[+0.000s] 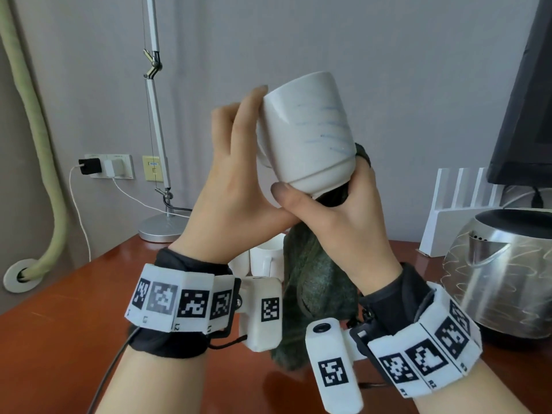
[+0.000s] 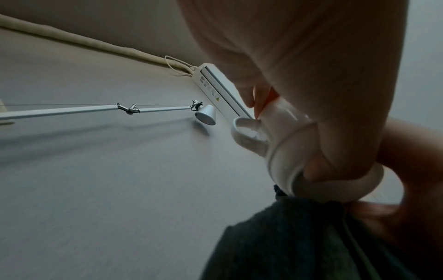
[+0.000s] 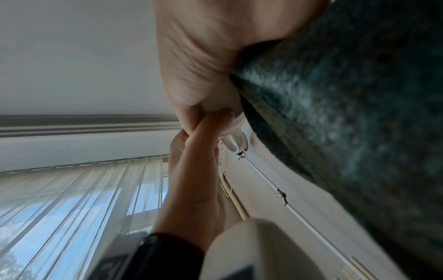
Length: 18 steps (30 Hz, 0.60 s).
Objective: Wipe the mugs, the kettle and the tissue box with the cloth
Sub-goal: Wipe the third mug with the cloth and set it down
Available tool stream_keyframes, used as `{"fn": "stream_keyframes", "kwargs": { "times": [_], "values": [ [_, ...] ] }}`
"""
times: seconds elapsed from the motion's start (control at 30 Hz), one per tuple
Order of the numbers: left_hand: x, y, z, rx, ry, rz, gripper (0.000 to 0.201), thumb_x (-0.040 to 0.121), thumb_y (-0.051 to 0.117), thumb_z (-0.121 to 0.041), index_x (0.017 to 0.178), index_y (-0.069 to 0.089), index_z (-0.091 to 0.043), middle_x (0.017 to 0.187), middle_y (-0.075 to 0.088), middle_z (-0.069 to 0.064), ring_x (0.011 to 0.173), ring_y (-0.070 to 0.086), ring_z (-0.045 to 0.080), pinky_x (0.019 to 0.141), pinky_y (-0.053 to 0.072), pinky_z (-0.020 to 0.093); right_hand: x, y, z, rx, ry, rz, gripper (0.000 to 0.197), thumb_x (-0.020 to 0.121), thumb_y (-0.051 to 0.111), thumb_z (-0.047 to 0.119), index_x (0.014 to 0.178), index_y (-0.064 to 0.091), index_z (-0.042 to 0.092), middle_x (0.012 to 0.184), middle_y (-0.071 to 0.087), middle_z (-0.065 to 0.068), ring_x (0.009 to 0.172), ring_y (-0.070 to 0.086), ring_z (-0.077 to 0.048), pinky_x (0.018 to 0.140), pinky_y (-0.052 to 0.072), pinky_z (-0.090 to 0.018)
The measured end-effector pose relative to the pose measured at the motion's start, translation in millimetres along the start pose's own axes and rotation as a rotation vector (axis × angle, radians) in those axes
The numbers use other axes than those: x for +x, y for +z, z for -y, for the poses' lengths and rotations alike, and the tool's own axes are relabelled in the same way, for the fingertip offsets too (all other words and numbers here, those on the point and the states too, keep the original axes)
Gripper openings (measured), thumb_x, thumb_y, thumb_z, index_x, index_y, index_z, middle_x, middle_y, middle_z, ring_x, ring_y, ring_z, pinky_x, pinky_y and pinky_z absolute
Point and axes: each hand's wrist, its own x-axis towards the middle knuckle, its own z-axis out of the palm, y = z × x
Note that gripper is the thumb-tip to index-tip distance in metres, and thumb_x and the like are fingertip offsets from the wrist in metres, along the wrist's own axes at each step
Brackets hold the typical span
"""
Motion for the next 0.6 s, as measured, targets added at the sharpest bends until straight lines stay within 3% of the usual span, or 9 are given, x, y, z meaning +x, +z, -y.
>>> {"fn": "stream_keyframes", "kwargs": {
  "times": [0.07,0.13,0.2,0.3,0.4,0.5,0.6],
  "values": [
    [1,2,-3,0.044,0.022,-0.033,0.09,0.072,0.08,-0.019,0.138,0.029,0.016,0.124,0.028,0.005,0.118,0.036,0.014,0.105,0.035,0.023,1,-1,1,-0.045,-0.008,0.011,0.065,0.056,0.08,0.051,0.109,0.051,0.028,0.115,0.05,0.007,0.106,0.053,0.001,0.087,0.048,-0.022],
    [4,1,-5,0.062,0.027,-0.057,0.088,0.076,0.076,-0.026,0.137,0.031,0.017,0.124,0.029,0.009,0.118,0.038,0.022,0.105,0.039,0.033,3,-5,3,-0.053,-0.025,0.035,0.065,0.058,0.077,0.054,0.11,0.05,0.028,0.117,0.049,0.007,0.11,0.051,0.0,0.089,0.045,-0.02],
    [5,-2,-5,0.044,0.014,-0.068,0.091,0.078,0.076,-0.034,0.139,0.03,0.017,0.124,0.029,0.006,0.119,0.038,0.02,0.105,0.041,0.032,4,-9,4,0.009,-0.05,0.089,0.061,0.065,0.072,0.053,0.114,0.051,0.025,0.121,0.05,0.0,0.116,0.051,-0.008,0.096,0.045,-0.029],
    [3,-6,-3,0.004,-0.029,-0.073,0.104,0.068,0.089,-0.025,0.143,0.026,0.013,0.122,0.029,-0.006,0.117,0.04,0.011,0.102,0.044,0.026,5,-14,5,0.124,-0.101,0.177,0.049,0.077,0.062,0.048,0.116,0.054,0.019,0.123,0.05,-0.011,0.119,0.048,-0.02,0.102,0.042,-0.039],
    [1,-5,-1,-0.04,-0.079,-0.086,0.104,0.062,0.091,-0.018,0.141,0.03,0.013,0.123,0.035,0.003,0.118,0.04,0.006,0.103,0.04,0.02,7,-16,6,0.169,-0.121,0.212,0.043,0.082,0.059,0.044,0.115,0.056,0.018,0.124,0.05,-0.014,0.122,0.047,-0.022,0.105,0.04,-0.039],
    [3,-6,-3,-0.079,-0.092,-0.068,0.101,0.062,0.09,-0.02,0.14,0.034,0.01,0.124,0.035,0.004,0.123,0.043,0.013,0.103,0.043,0.024,8,-19,6,0.195,-0.109,0.23,0.041,0.08,0.064,0.044,0.113,0.058,0.02,0.122,0.055,-0.013,0.117,0.053,-0.02,0.098,0.044,-0.034],
    [3,-6,-6,-0.124,-0.089,-0.038,0.098,0.063,0.086,-0.021,0.141,0.034,0.008,0.122,0.029,-0.005,0.125,0.042,0.019,0.104,0.046,0.028,9,-23,6,0.253,-0.112,0.203,0.03,0.078,0.066,0.041,0.1,0.062,0.021,0.103,0.063,0.003,0.098,0.059,-0.009,0.083,0.046,-0.021]
  ]
}}
